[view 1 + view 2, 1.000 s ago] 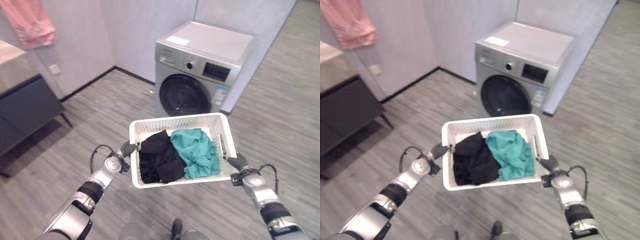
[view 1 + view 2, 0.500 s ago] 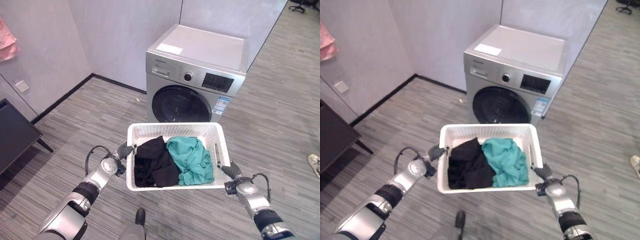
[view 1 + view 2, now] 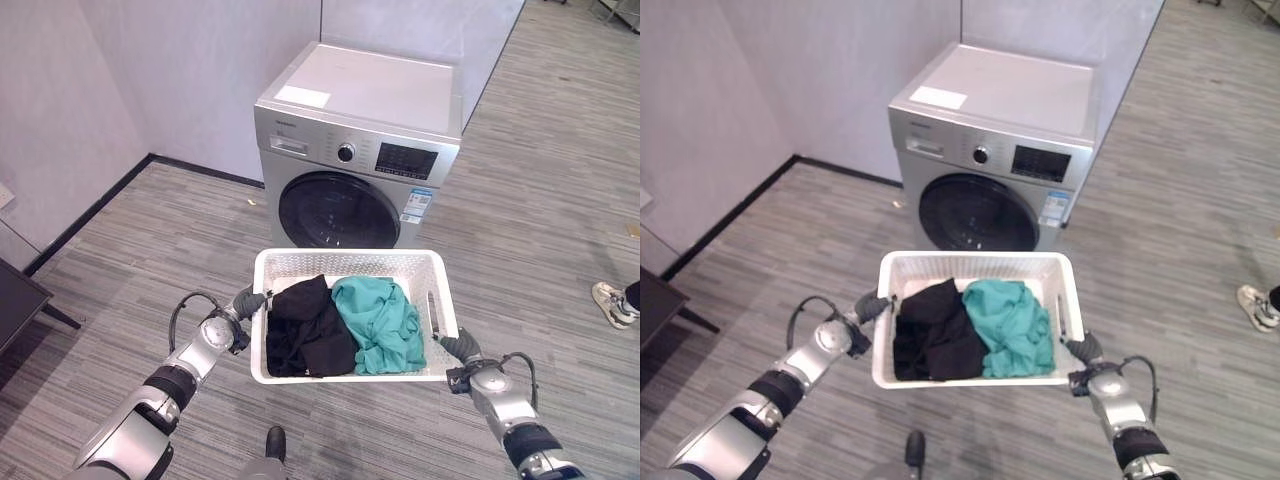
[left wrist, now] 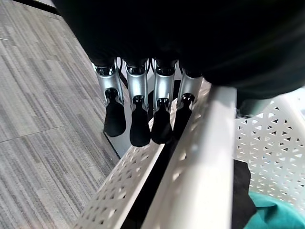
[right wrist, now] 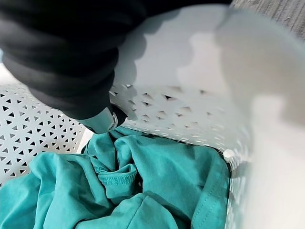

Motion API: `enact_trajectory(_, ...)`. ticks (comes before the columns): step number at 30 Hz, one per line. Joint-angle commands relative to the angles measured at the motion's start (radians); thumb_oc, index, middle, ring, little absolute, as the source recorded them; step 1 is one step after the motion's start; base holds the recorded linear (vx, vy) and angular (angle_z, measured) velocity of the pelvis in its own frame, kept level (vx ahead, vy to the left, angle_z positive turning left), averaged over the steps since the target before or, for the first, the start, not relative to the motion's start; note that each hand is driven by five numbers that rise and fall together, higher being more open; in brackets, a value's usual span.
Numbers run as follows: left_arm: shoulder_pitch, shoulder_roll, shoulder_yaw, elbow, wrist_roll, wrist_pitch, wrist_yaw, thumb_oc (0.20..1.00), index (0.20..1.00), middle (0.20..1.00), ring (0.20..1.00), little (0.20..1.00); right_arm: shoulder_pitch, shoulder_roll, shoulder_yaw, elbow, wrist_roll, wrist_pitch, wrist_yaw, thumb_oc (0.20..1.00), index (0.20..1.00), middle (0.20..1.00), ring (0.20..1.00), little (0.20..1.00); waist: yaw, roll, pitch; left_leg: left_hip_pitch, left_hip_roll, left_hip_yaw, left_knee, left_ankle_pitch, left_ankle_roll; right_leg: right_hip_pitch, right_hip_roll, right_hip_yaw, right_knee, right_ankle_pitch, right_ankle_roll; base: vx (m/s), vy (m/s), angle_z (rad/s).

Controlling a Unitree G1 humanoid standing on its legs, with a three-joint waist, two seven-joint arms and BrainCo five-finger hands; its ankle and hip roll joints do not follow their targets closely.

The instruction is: Grab the laundry basket,head to the washer,open it,put in the laundry and shut it.

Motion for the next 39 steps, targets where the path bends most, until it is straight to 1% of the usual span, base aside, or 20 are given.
enact_trajectory(1, -0.074, 0.009, 0.038, 0.082, -0.001, -0.055, 0.036, 0.200, 0.200, 0.200, 0.200, 0.200, 0.007, -0.104, -0.105, -0.050, 0.035, -0.111, 0.044, 0.200, 0.200, 0.200, 0.200, 0.200, 0.039, 0.047, -0.102, 0.032, 0.061, -0.045, 0.104, -0.153, -0.032, -0.137, 0.013, 0.023, 0.065, -0.011, 0.015, 0.00, 0.000, 0.00)
enact_trajectory(2, -0.063, 0.007, 0.044, 0.083, 0.000, -0.056, 0.034, 0.200, 0.200, 0.200, 0.200, 0.200, 0.007, -0.104, -0.105, -0.048, 0.033, -0.112, 0.046, 0.200, 0.200, 0.200, 0.200, 0.200, 0.040, 0.047, -0.104, 0.035, 0.060, -0.046, 0.105, -0.156, -0.031, -0.134, 0.011, 0.019, 0.064, -0.010, 0.016, 0.00, 0.000, 0.00)
enact_trajectory(3, 0.444, -0.106, 0.312, -0.194, -0.056, -0.054, 0.040, 0.200, 0.200, 0.200, 0.200, 0.200, 0.113, 0.019, 0.099, 0.054, -0.070, -0.084, 0.150, 0.200, 0.200, 0.200, 0.200, 0.200, 0.093, 0.098, -0.081, -0.076, 0.153, 0.109, 0.023, -0.001, -0.106, -0.143, -0.073, -0.310, 0.122, -0.057, -0.011, 0.03, -0.018, -0.23)
enact_trajectory(5, 0.450, -0.103, 0.318, -0.194, -0.053, -0.054, 0.036, 0.200, 0.200, 0.200, 0.200, 0.200, 0.111, 0.021, 0.097, 0.057, -0.060, -0.085, 0.151, 0.200, 0.200, 0.200, 0.200, 0.200, 0.102, 0.095, -0.081, -0.080, 0.159, 0.103, 0.027, 0.005, -0.109, -0.126, -0.060, -0.320, 0.116, -0.065, -0.014, 0.04, -0.067, -0.19)
enact_trajectory(7, 0.458, -0.102, 0.326, -0.189, -0.055, -0.054, 0.036, 0.200, 0.200, 0.200, 0.200, 0.200, 0.102, 0.020, 0.097, 0.055, -0.062, -0.085, 0.147, 0.200, 0.200, 0.200, 0.200, 0.200, 0.107, 0.095, -0.082, -0.079, 0.163, 0.104, 0.027, 0.007, -0.111, -0.123, -0.057, -0.325, 0.115, -0.065, -0.011, 0.04, -0.028, 0.34)
enact_trajectory(20, 0.470, -0.098, 0.333, -0.170, -0.065, -0.055, 0.035, 0.200, 0.200, 0.200, 0.200, 0.200, 0.097, 0.025, 0.087, 0.057, -0.066, -0.085, 0.135, 0.200, 0.200, 0.200, 0.200, 0.200, 0.115, 0.093, -0.090, -0.079, 0.171, 0.109, 0.024, 0.013, -0.113, -0.123, -0.049, -0.336, 0.124, -0.073, -0.010, 0.03, -0.010, 0.10)
enact_trajectory(21, 0.471, -0.095, 0.333, -0.170, -0.066, -0.054, 0.036, 0.200, 0.200, 0.200, 0.200, 0.200, 0.098, 0.025, 0.085, 0.055, -0.067, -0.083, 0.133, 0.401, 0.401, 0.401, 0.401, 0.401, 0.114, 0.092, -0.091, -0.079, 0.172, 0.111, 0.024, 0.013, -0.113, -0.124, -0.048, -0.337, 0.124, -0.074, -0.011, 0.05, -0.015, -0.03)
enact_trajectory(22, 0.470, -0.095, 0.333, -0.169, -0.067, -0.054, 0.036, 0.200, 0.200, 0.200, 0.200, 0.200, 0.098, 0.025, 0.083, 0.055, -0.067, -0.082, 0.132, 0.460, 0.460, 0.460, 0.460, 0.460, 0.113, 0.092, -0.091, -0.079, 0.172, 0.111, 0.024, 0.013, -0.113, -0.123, -0.048, -0.336, 0.124, -0.075, -0.011, 0.04, -0.018, -0.02)
enact_trajectory(23, 0.470, -0.094, 0.334, -0.168, -0.068, -0.053, 0.037, 0.200, 0.200, 0.200, 0.200, 0.200, 0.100, 0.023, 0.079, 0.056, -0.071, -0.079, 0.129, 0.489, 0.489, 0.489, 0.489, 0.489, 0.111, 0.091, -0.092, -0.078, 0.174, 0.111, 0.024, 0.012, -0.113, -0.122, -0.046, -0.335, 0.124, -0.076, -0.012, 0.04, -0.016, -0.01)
enact_trajectory(24, 0.470, -0.093, 0.335, -0.170, -0.067, -0.052, 0.036, 0.200, 0.200, 0.200, 0.200, 0.200, 0.101, 0.022, 0.076, 0.049, -0.071, -0.078, 0.128, 0.479, 0.479, 0.479, 0.479, 0.479, 0.110, 0.090, -0.092, -0.078, 0.174, 0.112, 0.025, 0.012, -0.114, -0.123, -0.045, -0.334, 0.124, -0.077, -0.012, 0.05, -0.009, -0.01)
enact_trajectory(25, 0.471, -0.091, 0.338, -0.172, -0.065, -0.053, 0.035, 0.200, 0.200, 0.200, 0.200, 0.200, 0.103, 0.019, 0.070, 0.036, -0.072, -0.076, 0.126, 0.413, 0.413, 0.413, 0.413, 0.413, 0.107, 0.090, -0.092, -0.077, 0.176, 0.115, 0.025, 0.011, -0.114, -0.124, -0.044, -0.332, 0.124, -0.078, -0.012, 0.00, 0.000, 0.00)
enact_trajectory(26, 0.471, -0.091, 0.337, -0.172, -0.065, -0.053, 0.035, 0.200, 0.200, 0.200, 0.200, 0.200, 0.104, 0.018, 0.070, 0.035, -0.072, -0.076, 0.126, 0.200, 0.200, 0.200, 0.200, 0.200, 0.107, 0.090, -0.092, -0.076, 0.176, 0.115, 0.025, 0.011, -0.114, -0.125, -0.044, -0.331, 0.124, -0.078, -0.012, 0.04, 0.002, -0.03)
enact_trajectory(28, 0.467, -0.084, 0.347, -0.180, -0.055, -0.053, 0.039, 0.200, 0.200, 0.200, 0.200, 0.200, 0.115, 0.007, 0.056, -0.027, -0.073, -0.079, 0.123, 0.200, 0.200, 0.200, 0.200, 0.200, 0.097, 0.085, -0.092, -0.074, 0.178, 0.122, 0.028, 0.004, -0.115, -0.129, -0.045, -0.319, 0.121, -0.077, -0.011, 0.03, 0.004, -0.04)
enact_trajectory(29, 0.468, -0.084, 0.347, -0.181, -0.055, -0.053, 0.039, 0.200, 0.200, 0.200, 0.200, 0.200, 0.116, 0.007, 0.056, -0.028, -0.073, -0.078, 0.123, 0.200, 0.200, 0.200, 0.200, 0.200, 0.098, 0.085, -0.092, -0.073, 0.178, 0.122, 0.028, 0.003, -0.115, -0.129, -0.045, -0.318, 0.121, -0.077, -0.011, 0.03, 0.022, -0.06)
enact_trajectory(30, 0.466, -0.075, 0.356, -0.197, -0.046, -0.055, 0.043, 0.200, 0.200, 0.200, 0.200, 0.200, 0.126, -0.006, 0.047, -0.077, -0.081, -0.083, 0.121, 0.200, 0.200, 0.200, 0.200, 0.200, 0.091, 0.081, -0.092, -0.070, 0.177, 0.127, 0.035, -0.007, -0.113, -0.131, -0.047, -0.311, 0.117, -0.075, -0.008, 0.03, 0.018, -0.11)
enact_trajectory(31, 0.466, -0.075, 0.355, -0.197, -0.046, -0.055, 0.043, 0.200, 0.200, 0.200, 0.200, 0.200, 0.127, -0.006, 0.046, -0.079, -0.081, -0.082, 0.121, 0.200, 0.200, 0.200, 0.200, 0.200, 0.092, 0.081, -0.092, -0.069, 0.177, 0.128, 0.036, -0.007, -0.113, -0.131, -0.047, -0.310, 0.117, -0.075, -0.008, 0.04, 0.067, -0.12)
enact_trajectory(33, 0.455, -0.050, 0.380, -0.257, -0.035, -0.064, 0.051, 0.200, 0.200, 0.200, 0.200, 0.200, 0.123, -0.035, 0.021, -0.166, -0.099, -0.087, 0.112, 0.200, 0.200, 0.200, 0.200, 0.200, 0.082, 0.067, -0.085, -0.074, 0.170, 0.147, 0.104, -0.065, -0.101, -0.147, -0.070, -0.273, 0.124, -0.064, 0.004, 0.04, 0.113, -0.21)
enact_trajectory(35, 0.451, -0.042, 0.390, -0.273, -0.032, -0.067, 0.054, 0.200, 0.200, 0.200, 0.200, 0.200, 0.119, -0.042, 0.010, -0.197, -0.103, -0.090, 0.111, 0.200, 0.200, 0.200, 0.200, 0.200, 0.081, 0.060, -0.082, -0.075, 0.161, 0.154, 0.139, -0.098, -0.090, -0.156, -0.086, -0.253, 0.137, -0.060, 0.009, 0.03, 0.119, -0.44)
enact_trajectory(39, 0.437, -0.026, 0.392, -0.297, -0.032, -0.070, 0.050, 0.200, 0.200, 0.200, 0.200, 0.200, 0.106, -0.051, -0.015, -0.254, -0.100, -0.087, 0.111, 0.200, 0.200, 0.200, 0.200, 0.200, 0.071, 0.052, -0.079, -0.065, 0.130, 0.169, 0.203, -0.173, -0.056, -0.178, -0.137, -0.216, 0.192, -0.050, 0.021, 0.05, 0.189, -0.46)
